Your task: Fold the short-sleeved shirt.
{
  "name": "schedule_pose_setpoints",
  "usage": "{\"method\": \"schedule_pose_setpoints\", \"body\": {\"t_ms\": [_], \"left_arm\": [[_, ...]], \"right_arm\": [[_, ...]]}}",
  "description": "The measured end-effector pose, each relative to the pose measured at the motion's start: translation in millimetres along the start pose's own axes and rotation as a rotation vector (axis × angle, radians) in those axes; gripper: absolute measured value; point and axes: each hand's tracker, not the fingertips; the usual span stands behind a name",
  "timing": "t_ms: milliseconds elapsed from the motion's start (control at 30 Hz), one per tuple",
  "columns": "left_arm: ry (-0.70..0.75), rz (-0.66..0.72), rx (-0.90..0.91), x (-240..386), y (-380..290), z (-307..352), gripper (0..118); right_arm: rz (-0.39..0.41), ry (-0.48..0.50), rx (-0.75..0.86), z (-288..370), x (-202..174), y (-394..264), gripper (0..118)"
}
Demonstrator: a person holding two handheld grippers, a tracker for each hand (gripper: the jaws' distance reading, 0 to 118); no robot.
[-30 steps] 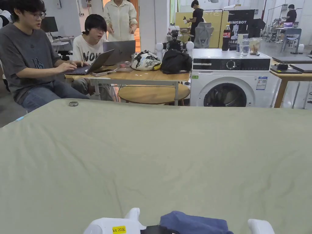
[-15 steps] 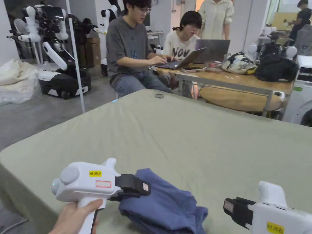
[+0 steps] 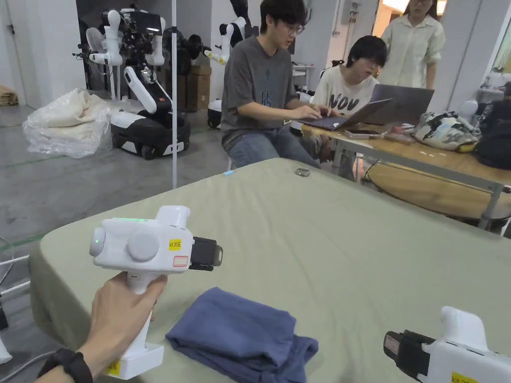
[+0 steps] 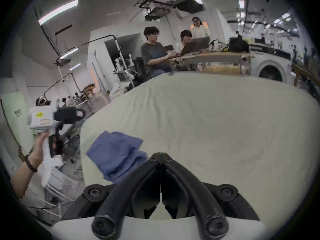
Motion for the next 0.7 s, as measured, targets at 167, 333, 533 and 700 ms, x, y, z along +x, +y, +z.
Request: {"method": "schedule_pose_setpoints", "body": {"t_ms": [167,333,533,700], "left_arm": [[-0.026,-0.171,0.243,89,11,38,61],[-0.236,-0.169,0.314,192,2,54,12],[-0.370,-0.289,0.282,285,-11,57,0],[-0.385,-0.282,0.302,317,-18,73,0]], "right_arm": [[0.148,-0.189,0.160,62,21,3,0],[0.106,-0.313,0.260,142,55,2,0],[0.104,-0.523,0.388,235,95,-12,0],[0.155,-0.668,0.474,281,101,-24,0]]}}
